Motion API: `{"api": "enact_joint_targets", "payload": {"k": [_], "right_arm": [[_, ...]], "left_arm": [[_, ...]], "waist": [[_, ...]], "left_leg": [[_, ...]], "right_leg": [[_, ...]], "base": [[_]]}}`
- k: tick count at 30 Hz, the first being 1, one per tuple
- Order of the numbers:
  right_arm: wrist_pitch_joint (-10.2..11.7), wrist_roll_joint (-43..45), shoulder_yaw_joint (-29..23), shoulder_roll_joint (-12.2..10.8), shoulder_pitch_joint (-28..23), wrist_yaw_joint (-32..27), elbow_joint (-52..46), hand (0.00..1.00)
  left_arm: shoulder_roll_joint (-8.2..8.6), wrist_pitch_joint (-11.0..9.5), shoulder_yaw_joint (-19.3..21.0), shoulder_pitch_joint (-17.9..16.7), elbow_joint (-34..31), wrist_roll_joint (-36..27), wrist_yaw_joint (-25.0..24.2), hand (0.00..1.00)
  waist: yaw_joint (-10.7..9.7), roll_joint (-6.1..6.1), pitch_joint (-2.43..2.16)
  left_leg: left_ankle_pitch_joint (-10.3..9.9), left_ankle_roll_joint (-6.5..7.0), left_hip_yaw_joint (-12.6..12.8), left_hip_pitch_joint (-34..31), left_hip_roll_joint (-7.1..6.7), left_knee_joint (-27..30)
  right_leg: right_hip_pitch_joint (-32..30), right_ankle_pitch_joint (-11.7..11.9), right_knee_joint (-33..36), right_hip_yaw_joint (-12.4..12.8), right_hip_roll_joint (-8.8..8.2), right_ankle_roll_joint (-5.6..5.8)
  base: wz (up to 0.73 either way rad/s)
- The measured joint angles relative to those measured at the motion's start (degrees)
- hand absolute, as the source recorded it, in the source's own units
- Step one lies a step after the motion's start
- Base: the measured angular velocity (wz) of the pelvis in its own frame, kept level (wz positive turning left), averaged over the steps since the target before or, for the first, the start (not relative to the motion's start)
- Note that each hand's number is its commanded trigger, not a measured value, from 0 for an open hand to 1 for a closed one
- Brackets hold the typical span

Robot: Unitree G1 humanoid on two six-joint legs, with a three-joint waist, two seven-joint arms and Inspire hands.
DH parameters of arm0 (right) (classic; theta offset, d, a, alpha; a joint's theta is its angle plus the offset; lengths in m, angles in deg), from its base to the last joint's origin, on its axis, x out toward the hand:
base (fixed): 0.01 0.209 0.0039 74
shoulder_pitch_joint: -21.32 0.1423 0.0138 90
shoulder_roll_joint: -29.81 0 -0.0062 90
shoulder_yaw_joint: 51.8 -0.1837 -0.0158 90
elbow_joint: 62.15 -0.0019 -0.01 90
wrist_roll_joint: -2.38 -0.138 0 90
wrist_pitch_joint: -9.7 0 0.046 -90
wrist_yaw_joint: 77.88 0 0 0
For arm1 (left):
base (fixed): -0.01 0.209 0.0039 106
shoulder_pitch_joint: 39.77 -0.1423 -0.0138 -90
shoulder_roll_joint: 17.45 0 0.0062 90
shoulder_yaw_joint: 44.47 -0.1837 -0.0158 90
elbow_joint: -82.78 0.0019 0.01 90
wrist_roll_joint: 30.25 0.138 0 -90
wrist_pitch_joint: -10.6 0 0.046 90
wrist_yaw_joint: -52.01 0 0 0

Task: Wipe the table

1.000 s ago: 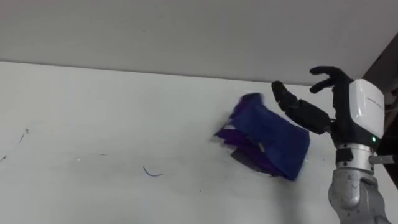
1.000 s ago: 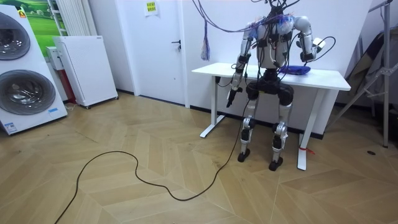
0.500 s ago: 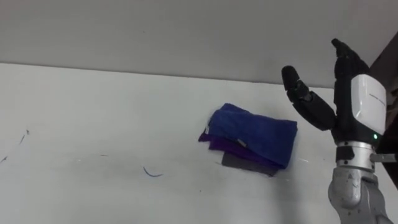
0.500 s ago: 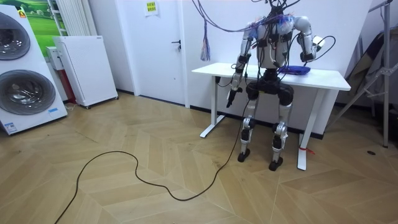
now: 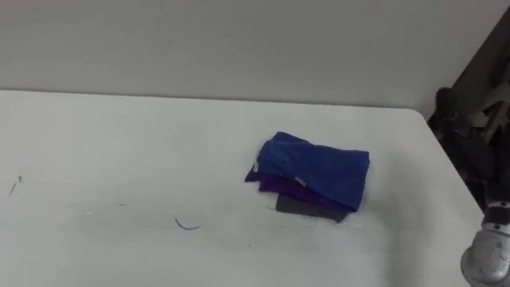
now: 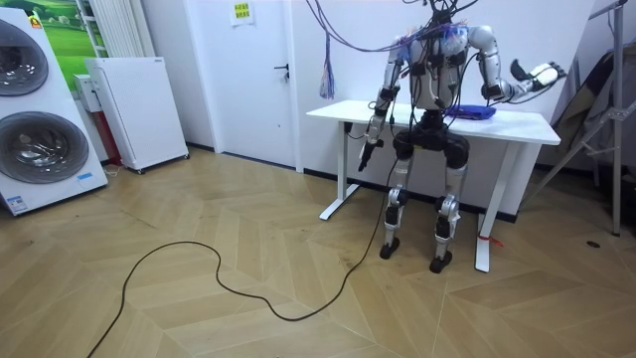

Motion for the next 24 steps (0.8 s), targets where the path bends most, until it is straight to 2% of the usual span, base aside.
{"api": "enact_joint_targets", "payload": {"k": [4,5,6,7,10,17,18,22,24], "right_arm": [[-0.02,-7.82,-2.98,0.01,-0.20,-0.64,8.66,0.00],[-0.20,-10.77,-4.58,0.01,-0.23,-0.83,11.44,0.00],[-0.62,-13.68,-6.05,0.01,-0.43,-1.22,13.19,0.00],[-0.62,-15.24,-6.58,0.02,-0.43,-1.82,14.09,0.00],[-0.44,-23.14,-8.20,0.40,-0.40,-4.92,20.86,0.00],[-0.40,-47.55,-13.49,0.55,-1.66,-7.49,33.77,0.00],[-0.38,-48.67,-13.67,0.55,-1.73,-7.52,35.32,0.00],[-0.42,-59.47,-16.17,-0.24,-2.74,-7.63,41.85,0.00],[-0.41,-61.57,-16.30,-1.01,-3.70,-6.53,46.00,0.00]], "left_arm": [[0.23,0.07,0.99,-0.66,-1.24,0.01,-0.01,0.00],[0.24,0.08,1.44,-0.94,-1.60,0.04,0.00,0.00],[0.24,0.11,1.69,-0.99,-1.95,0.04,0.02,0.00],[0.24,0.16,1.83,-1.00,-2.38,0.03,0.07,0.00],[-0.09,0.10,2.42,-1.97,-3.02,-1.98,1.21,0.00],[-0.06,0.02,3.72,-3.17,-3.55,-4.48,1.89,0.00],[-0.06,0.02,3.73,-3.39,-3.55,-4.51,2.13,0.00],[-0.06,0.03,3.91,-2.91,-3.99,-4.56,2.45,0.00],[0.03,0.04,3.84,-2.47,-3.52,-4.61,2.45,0.00]], "waist": [[-0.81,-0.04,-0.01],[-0.87,-0.59,-0.06],[-1.03,-0.38,0.17],[-1.28,-0.34,0.17],[-2.49,-0.62,-0.04],[-5.46,-0.61,0.03],[-5.68,-0.50,0.10],[-6.79,-0.45,-0.05],[-6.99,-0.27,-0.11]], "left_leg": [[-0.17,-0.25,0.22,0.05,0.04,-0.06],[-0.17,-0.25,0.35,0.10,0.07,-0.06],[-0.19,-0.24,0.47,0.06,0.09,-0.03],[-0.19,-0.24,0.48,0.03,0.09,-0.02],[-0.38,-0.23,0.57,0.15,0.14,0.00],[-0.44,-0.35,0.57,0.16,0.26,-0.05],[-0.45,-0.36,0.58,0.15,0.29,-0.05],[-0.47,-0.39,0.77,0.16,0.33,-0.09],[-0.49,-0.41,0.77,0.26,0.38,-0.07]], "right_leg": [[-0.12,-0.05,0.03,0.12,0.01,0.06],[-0.12,-0.06,0.09,0.29,0.04,0.05],[-0.19,-0.06,0.04,0.38,0.06,0.06],[-0.21,-0.06,0.05,0.37,0.06,0.07],[-0.29,-0.36,0.01,0.44,0.04,0.15],[-0.28,-0.31,-0.16,0.55,0.22,0.09],[-0.27,-0.29,-0.23,0.54,0.25,0.07],[-0.38,-0.27,-0.11,0.76,0.30,0.02],[-0.22,-0.26,-0.21,0.79,0.35,0.01]], "base": [[-0.01],[-0.04],[-0.03],[0.00],[0.00],[-0.01],[-0.03],[-0.02],[0.00]]}}
